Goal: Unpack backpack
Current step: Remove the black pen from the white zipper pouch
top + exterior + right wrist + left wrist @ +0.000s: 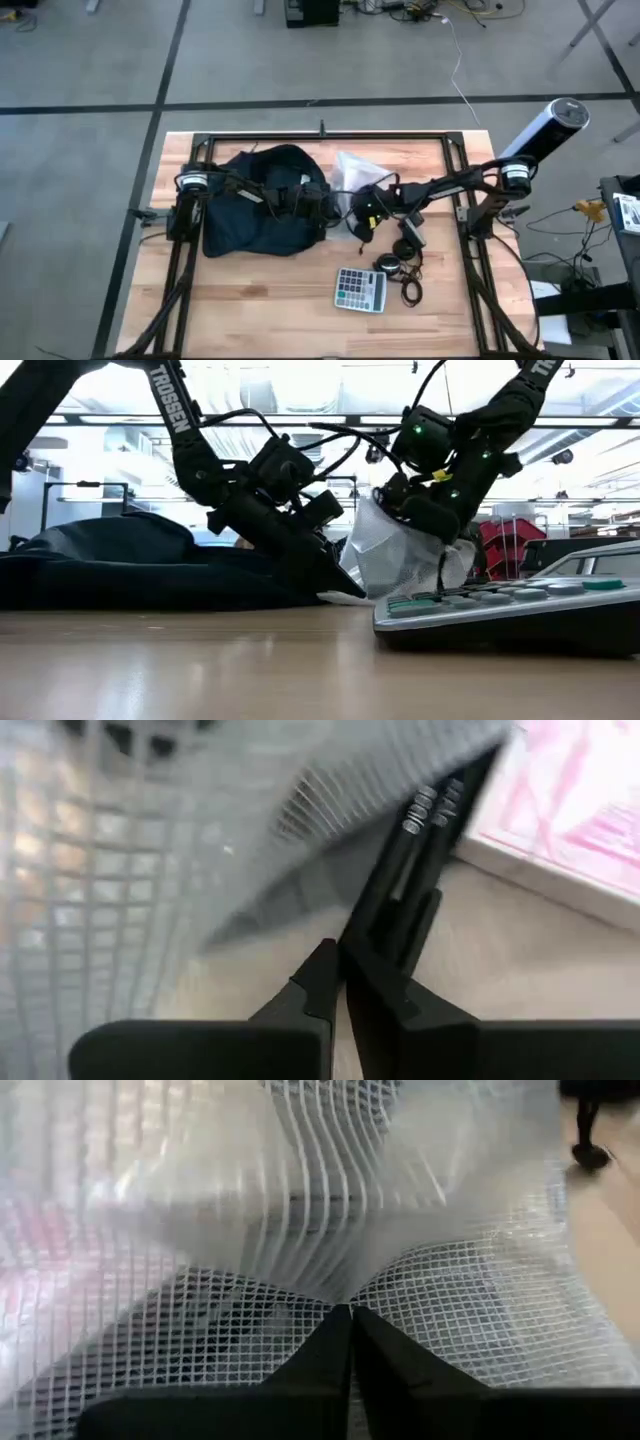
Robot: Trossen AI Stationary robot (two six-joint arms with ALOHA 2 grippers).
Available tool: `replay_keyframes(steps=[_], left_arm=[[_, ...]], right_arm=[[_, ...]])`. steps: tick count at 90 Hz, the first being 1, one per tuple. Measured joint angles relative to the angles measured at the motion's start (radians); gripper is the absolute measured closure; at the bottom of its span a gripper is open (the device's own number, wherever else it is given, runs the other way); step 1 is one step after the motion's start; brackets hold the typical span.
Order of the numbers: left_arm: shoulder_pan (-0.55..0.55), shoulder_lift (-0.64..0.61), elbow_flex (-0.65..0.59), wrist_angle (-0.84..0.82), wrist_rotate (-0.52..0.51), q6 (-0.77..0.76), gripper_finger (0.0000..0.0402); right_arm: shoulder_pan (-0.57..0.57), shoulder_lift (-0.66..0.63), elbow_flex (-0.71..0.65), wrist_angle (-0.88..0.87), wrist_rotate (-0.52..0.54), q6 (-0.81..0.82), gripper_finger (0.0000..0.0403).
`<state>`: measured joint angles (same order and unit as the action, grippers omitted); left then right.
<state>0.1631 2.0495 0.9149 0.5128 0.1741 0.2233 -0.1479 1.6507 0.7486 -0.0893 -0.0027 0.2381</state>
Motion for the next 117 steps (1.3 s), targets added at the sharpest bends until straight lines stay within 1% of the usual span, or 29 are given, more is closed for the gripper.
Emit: replay_keyframes(steps=[11,28,39,49,57,65,72,81,90,100,109,117], left_arm=[[-0.002,-0.012,-0.002,-0.014,0.006,-0.004,0.0396],[-0.002,-0.015,-0.002,-0.027,0.006,-0.004,0.0396],[-0.001,-0.016,-0.001,-0.034,0.0,-0.004,0.0396],[-0.001,-0.016,-0.001,-0.034,-0.001,-0.001,0.0396],[-0.001,-0.016,-0.001,-0.034,-0.002,0.0,0.0396],[-0.001,-0.016,-0.001,-0.034,-0.003,0.001,0.0396],[-0.001,-0.016,-0.001,-0.034,-0.005,0.007,0.0396],[-0.001,-0.016,-0.001,-0.034,-0.005,0.011,0.0396],[-0.001,-0.016,-0.001,-0.035,-0.005,0.02,0.0396],[-0.002,-0.016,-0.001,-0.034,0.0,0.026,0.0396],[-0.002,-0.016,-0.001,-0.035,0.0,0.03,0.0396],[-0.002,-0.016,-0.001,-0.034,0.0,0.031,0.0396]], right_arm=[[0.009,-0.081,-0.006,-0.114,0.041,-0.002,0.0403],[0.023,-0.22,-0.005,-0.27,0.151,-0.009,0.0402],[0.029,-0.309,-0.005,-0.282,0.164,-0.034,0.0402],[0.029,-0.328,-0.021,-0.232,0.163,-0.074,0.0402],[0.029,-0.3,-0.041,-0.148,0.13,-0.102,0.0401],[0.022,-0.243,-0.061,-0.059,0.067,-0.106,0.0382],[0.02,-0.178,-0.064,-0.004,0.026,-0.109,0.0349],[0.013,-0.109,-0.06,-0.003,0.026,-0.124,0.0296],[-0.005,-0.067,-0.055,0.01,0.028,-0.139,0.0247],[-0.022,-0.026,-0.055,0.057,0.029,-0.154,0.021],[-0.031,0.007,-0.054,0.09,-0.023,-0.168,0.0206],[-0.035,0.031,-0.053,0.098,-0.041,-0.169,0.023]])
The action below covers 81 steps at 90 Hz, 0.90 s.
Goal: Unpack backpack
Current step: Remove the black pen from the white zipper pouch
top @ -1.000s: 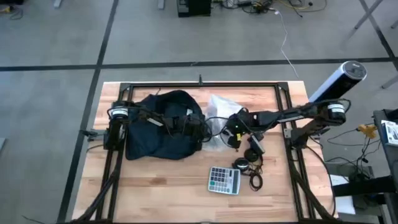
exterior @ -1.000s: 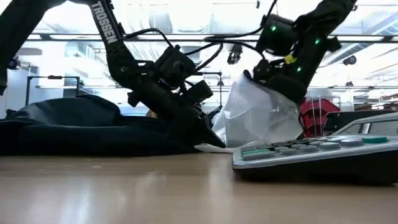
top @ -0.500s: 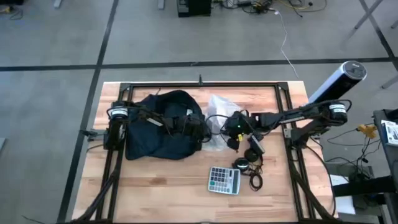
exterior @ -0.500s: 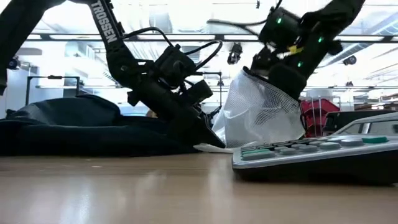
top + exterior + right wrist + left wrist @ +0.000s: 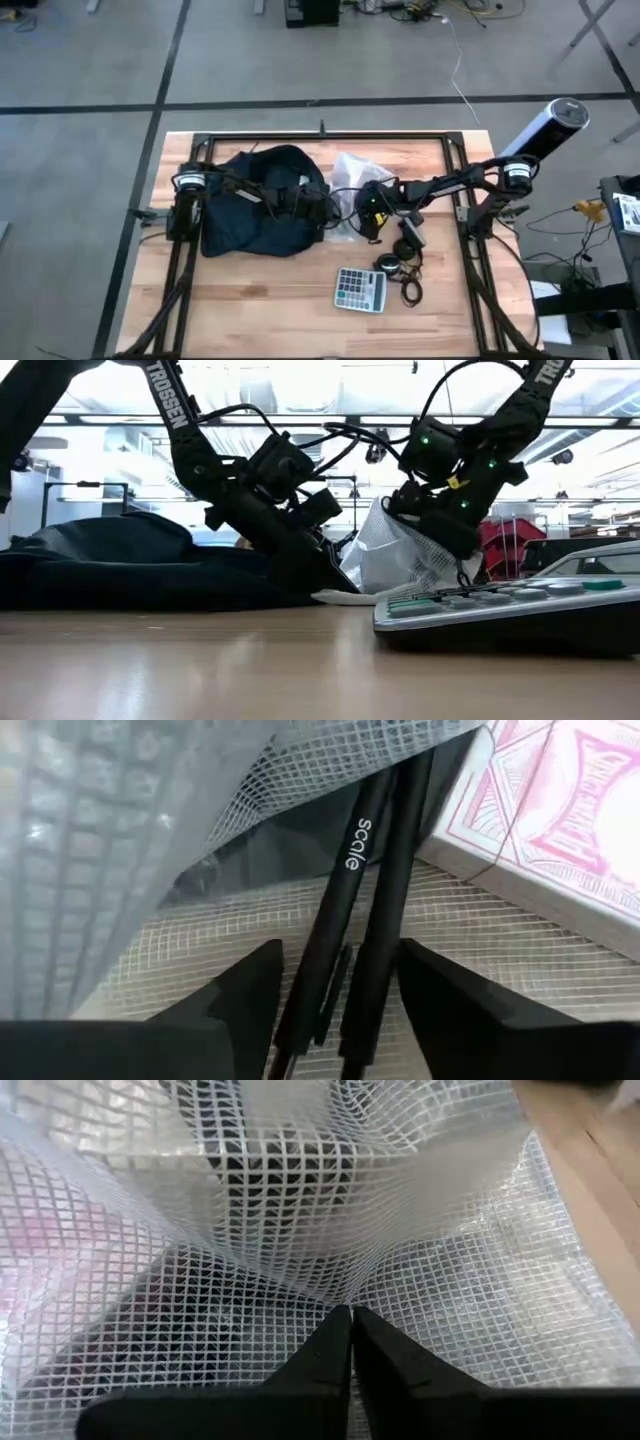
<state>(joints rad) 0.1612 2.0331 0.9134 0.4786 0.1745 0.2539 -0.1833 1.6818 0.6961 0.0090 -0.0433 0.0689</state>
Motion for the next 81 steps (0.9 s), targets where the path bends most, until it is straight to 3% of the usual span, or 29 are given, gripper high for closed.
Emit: replay_keyframes(steps=[20,40,64,81], left_arm=[[-0.001,0.0,0.0,0.0,0.0,0.003,0.0396],[-0.001,-0.001,0.002,-0.019,-0.002,0.002,0.0396],[0.004,-0.007,0.002,-0.035,-0.008,0.01,0.0396],[0.007,-0.022,0.002,-0.078,-0.009,0.017,0.0396]], right_arm=[[0.001,-0.021,0.0,-0.015,0.014,-0.011,0.0374],[0.002,-0.16,-0.007,-0.189,0.078,-0.01,0.0377],[0.02,-0.414,-0.006,-0.457,0.109,0.046,0.039],[0.024,-0.575,-0.004,-0.786,0.188,0.171,0.0391]])
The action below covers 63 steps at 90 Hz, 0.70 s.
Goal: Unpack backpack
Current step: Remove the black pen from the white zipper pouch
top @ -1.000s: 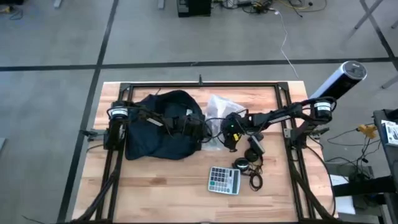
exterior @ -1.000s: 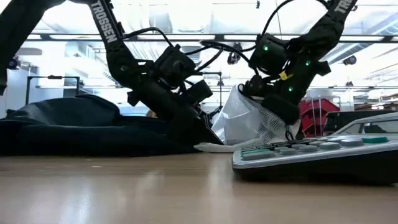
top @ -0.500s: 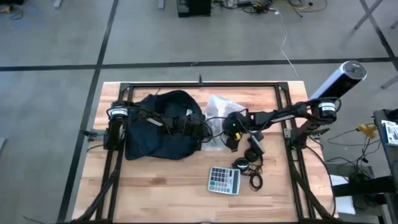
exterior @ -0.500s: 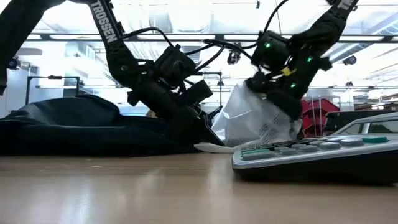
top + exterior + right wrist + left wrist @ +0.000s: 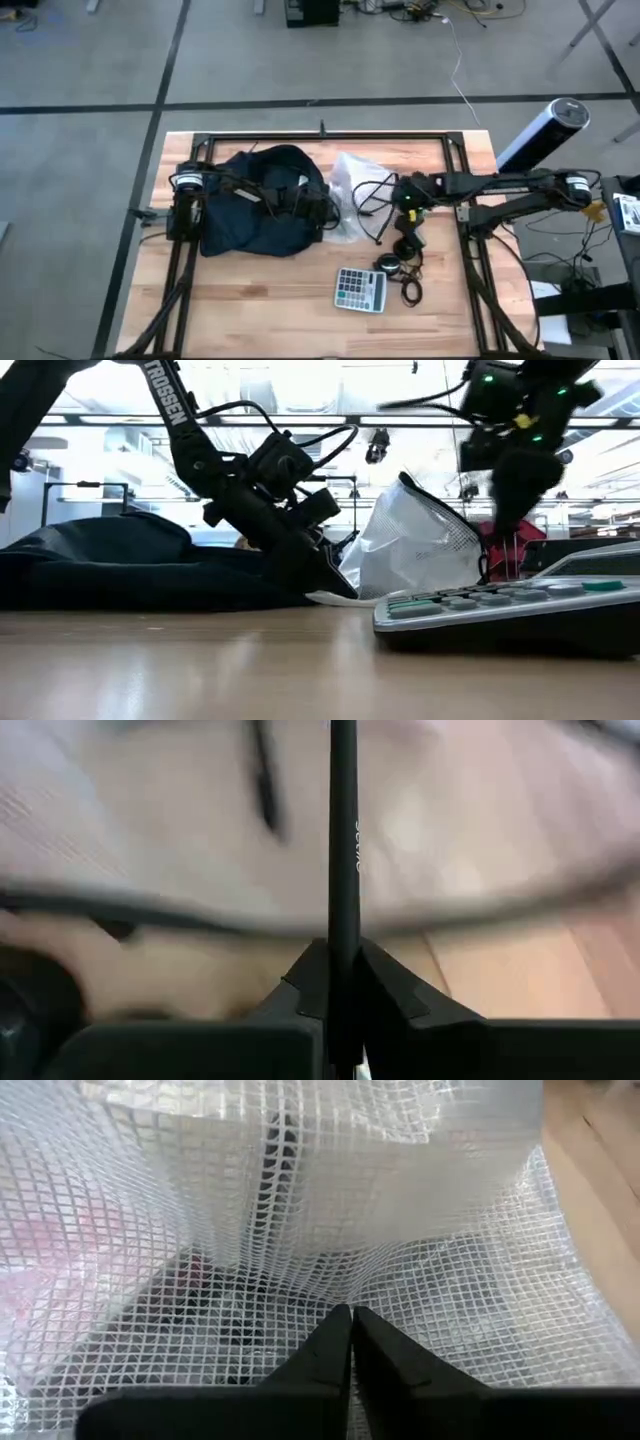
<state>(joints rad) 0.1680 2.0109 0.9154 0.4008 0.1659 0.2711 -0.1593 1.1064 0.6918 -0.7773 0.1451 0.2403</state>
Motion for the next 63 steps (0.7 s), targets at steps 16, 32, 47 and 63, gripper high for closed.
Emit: replay_keyframes(steps=[16,32,47,63], left_arm=[[0.0,-0.039,-0.002,-0.093,-0.003,0.001,0.0396],[0.002,-0.067,0.001,-0.198,-0.066,-0.002,0.0396],[0.016,-0.078,0.0,-0.253,-0.14,-0.038,0.0396],[0.011,-0.083,-0.003,-0.216,-0.141,-0.049,0.0396]], right_arm=[[0.0,-0.088,-0.009,-0.11,0.064,0.15,0.0379],[0.0,-0.091,-0.022,-0.195,0.138,0.371,0.0374],[0.0,-0.054,-0.042,-0.214,0.14,0.584,0.0373],[0.0,0.02,-0.058,-0.203,0.182,0.578,0.0375]])
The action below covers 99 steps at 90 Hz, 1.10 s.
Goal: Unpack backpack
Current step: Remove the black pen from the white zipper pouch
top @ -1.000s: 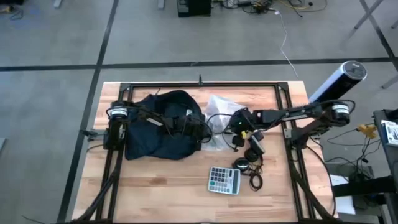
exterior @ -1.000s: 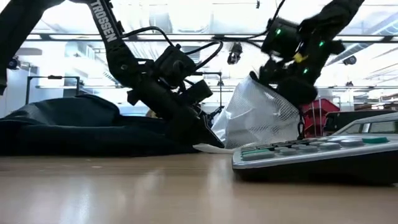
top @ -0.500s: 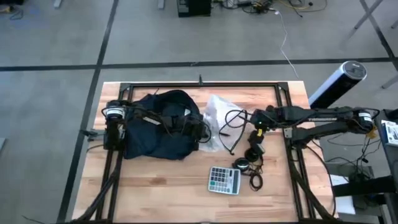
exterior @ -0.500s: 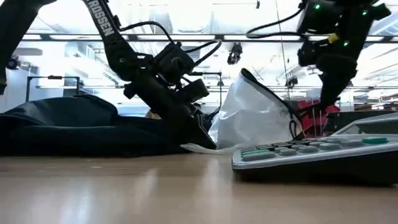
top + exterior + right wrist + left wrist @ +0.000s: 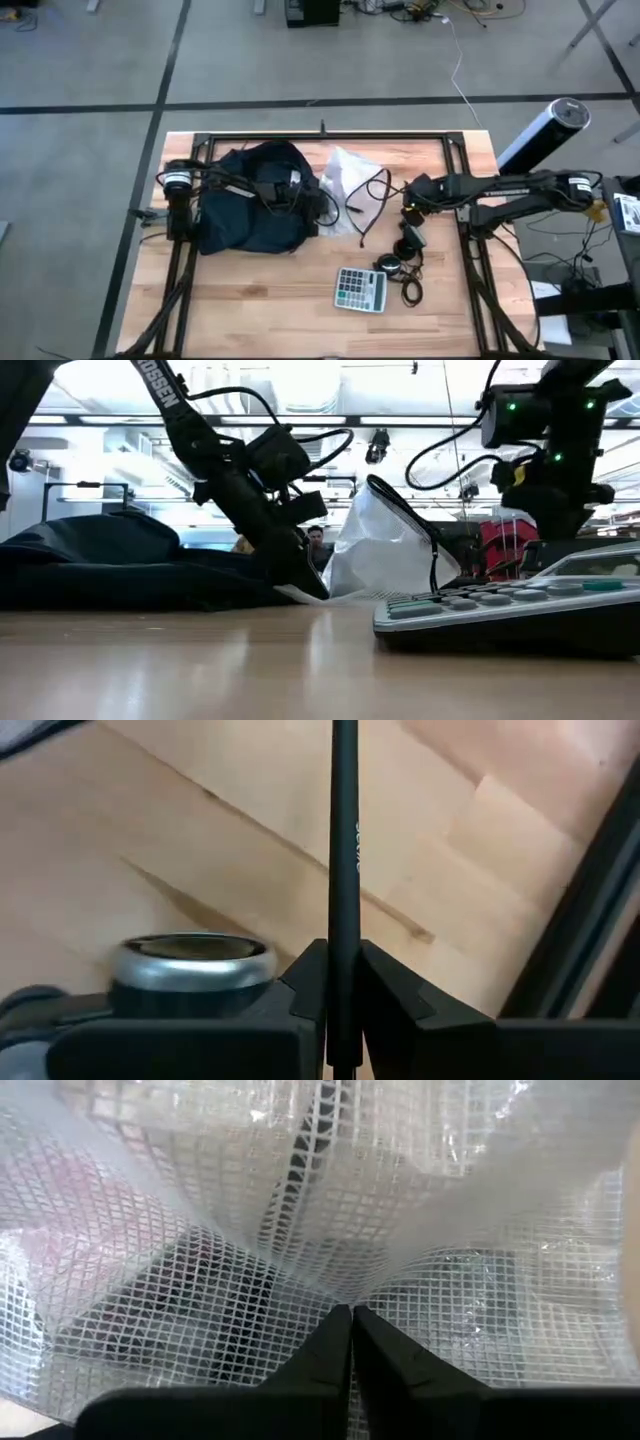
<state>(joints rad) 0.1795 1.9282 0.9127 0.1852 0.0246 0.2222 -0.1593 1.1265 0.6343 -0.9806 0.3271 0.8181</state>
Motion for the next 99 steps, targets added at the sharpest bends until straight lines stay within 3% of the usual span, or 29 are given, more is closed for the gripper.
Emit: replay_keyframes(steps=[12,37,47,53,66,99], left_arm=[[-0.002,0.001,0.0,0.016,0.022,0.0,0.0396],[-0.002,0.001,-0.004,0.029,0.03,0.001,0.0396],[-0.003,0.003,-0.005,0.044,0.041,0.003,0.0396],[-0.003,0.003,-0.006,0.053,0.043,0.003,0.0396],[-0.007,0.003,-0.008,0.063,0.043,0.0,0.0396],[-0.017,0.003,-0.013,0.086,0.063,-0.003,0.0396]], right_arm=[[0.0,0.054,-0.001,0.019,0.032,-0.017,0.0346],[0.0,0.073,0.06,0.03,0.041,-0.15,0.0235],[0.004,0.064,0.086,0.188,0.061,-0.29,0.0209],[0.004,0.067,0.079,0.367,0.026,-0.405,0.0201],[0.004,0.138,0.062,0.709,-0.153,-0.583,0.0198],[0.002,0.511,0.058,0.957,-0.206,-0.68,0.0197]])
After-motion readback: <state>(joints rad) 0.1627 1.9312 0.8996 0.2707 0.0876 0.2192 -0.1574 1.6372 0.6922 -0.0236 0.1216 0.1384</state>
